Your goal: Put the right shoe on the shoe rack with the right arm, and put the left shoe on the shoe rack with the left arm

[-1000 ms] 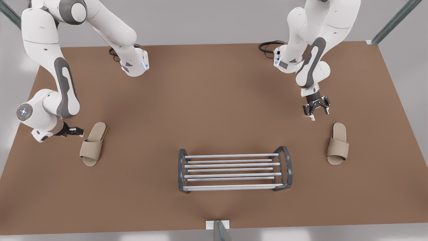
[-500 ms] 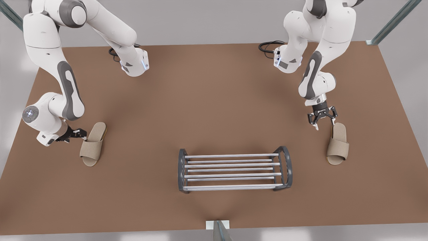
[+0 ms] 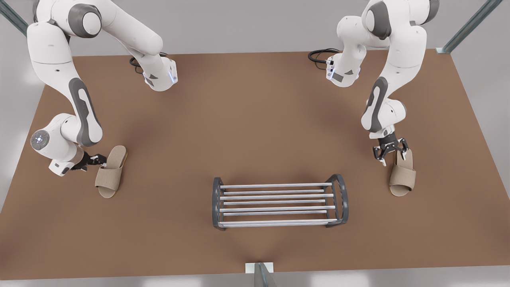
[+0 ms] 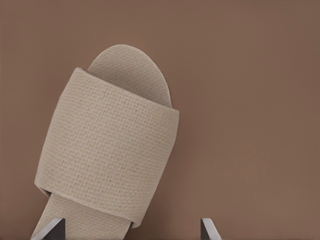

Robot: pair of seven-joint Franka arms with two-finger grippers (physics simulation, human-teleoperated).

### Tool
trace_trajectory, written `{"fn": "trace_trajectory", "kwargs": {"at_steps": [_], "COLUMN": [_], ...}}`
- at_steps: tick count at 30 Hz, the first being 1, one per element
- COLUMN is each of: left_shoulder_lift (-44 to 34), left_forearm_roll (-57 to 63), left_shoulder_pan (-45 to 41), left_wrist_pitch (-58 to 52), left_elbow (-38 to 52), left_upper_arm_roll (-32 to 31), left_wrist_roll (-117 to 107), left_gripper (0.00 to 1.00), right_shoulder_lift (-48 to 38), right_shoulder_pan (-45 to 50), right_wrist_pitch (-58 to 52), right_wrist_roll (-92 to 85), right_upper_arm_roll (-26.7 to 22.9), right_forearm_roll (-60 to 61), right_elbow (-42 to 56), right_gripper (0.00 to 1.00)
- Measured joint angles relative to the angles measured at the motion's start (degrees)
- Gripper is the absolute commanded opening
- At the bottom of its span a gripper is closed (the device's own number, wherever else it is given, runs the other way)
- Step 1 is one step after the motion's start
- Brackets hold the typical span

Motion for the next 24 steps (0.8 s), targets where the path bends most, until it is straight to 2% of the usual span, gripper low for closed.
{"fn": "trace_trajectory", "kwargs": {"at_steps": [2, 6, 14, 15, 18, 22, 24], "left_shoulder_lift": [1.21, 3.19, 5.15, 5.35, 6.15, 6.72, 6.77], "left_forearm_roll": [0.00, 0.00, 0.00, 0.00, 0.00, 0.00, 0.00], "left_shoulder_pan": [0.54, 5.89, 6.74, 7.23, 9.08, 9.39, 9.35], "left_wrist_pitch": [0.25, 0.57, 1.88, 2.01, 2.28, 2.47, 2.52], "left_elbow": [1.52, 4.47, 7.91, 8.04, 8.15, 8.43, 8.56], "left_upper_arm_roll": [-0.59, -5.90, -6.56, -6.97, -8.85, -9.16, -9.19], "left_wrist_roll": [0.00, 0.00, 0.00, 0.00, 0.00, 0.00, 0.00], "left_gripper": [1.00, 1.00, 1.00, 1.00, 1.00, 1.00, 0.88], "right_shoulder_lift": [0.78, 2.16, 5.35, 5.58, 5.79, 5.81, 5.79], "right_shoulder_pan": [-0.08, -0.27, -0.24, -0.22, -0.19, -0.22, -0.26], "right_wrist_pitch": [0.44, 1.40, 4.21, 4.59, 5.43, 6.04, 6.17], "right_wrist_roll": [-0.16, -0.43, -0.82, -0.85, -1.01, -1.37, -1.62], "right_upper_arm_roll": [0.00, 0.01, 0.01, 0.01, 0.01, 0.02, 0.02], "right_forearm_roll": [0.00, 0.00, 0.07, 0.08, 0.13, 0.33, 0.45], "right_elbow": [0.14, 0.37, 1.29, 1.33, 1.42, 1.62, 1.63], "right_gripper": [1.00, 1.00, 1.00, 0.96, 0.69, 0.47, 0.46]}}
